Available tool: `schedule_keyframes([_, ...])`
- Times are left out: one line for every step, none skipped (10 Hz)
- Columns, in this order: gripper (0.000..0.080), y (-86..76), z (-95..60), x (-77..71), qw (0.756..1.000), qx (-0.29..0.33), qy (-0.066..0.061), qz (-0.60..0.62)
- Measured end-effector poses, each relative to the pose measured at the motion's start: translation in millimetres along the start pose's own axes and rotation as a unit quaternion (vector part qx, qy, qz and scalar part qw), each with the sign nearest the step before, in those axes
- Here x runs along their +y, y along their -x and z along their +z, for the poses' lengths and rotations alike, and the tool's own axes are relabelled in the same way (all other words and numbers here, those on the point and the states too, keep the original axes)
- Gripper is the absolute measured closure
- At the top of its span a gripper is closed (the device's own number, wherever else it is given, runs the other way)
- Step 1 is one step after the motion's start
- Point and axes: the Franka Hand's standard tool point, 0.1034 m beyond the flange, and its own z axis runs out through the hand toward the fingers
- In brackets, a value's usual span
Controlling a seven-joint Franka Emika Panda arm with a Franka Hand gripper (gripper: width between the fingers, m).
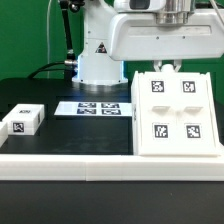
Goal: Assemble cabinet
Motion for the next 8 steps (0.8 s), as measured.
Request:
schedule_keyframes([0.0797,1.4,1.4,0.1,1.0,-0.001,0.0,0.0])
schedule_keyframes([0.0797,1.9,2.0,0.1,1.0,-0.002,0.0,0.0])
schedule_keyframes([0.0797,2.0,2.1,0.1,1.0,-0.002,0.0,0.0])
schedule_keyframes([0.0797,2.3,2.4,0.2,1.0,-0.002,0.0,0.0])
schedule_keyframes([0.0797,4.3,3.9,2.5,1.0,-0.004,0.001,-0.001])
schedule_keyframes([0.0797,4.4,0.8,2.8,1.0,-0.008,0.0,-0.001])
schedule_keyframes([0.0797,1.8,-5.3,2.3,1.0,-0.011,-0.001,-0.002])
schedule_keyframes([0.0797,-5.2,-13.7,5.1,1.0,-0.022,-0.003,-0.009])
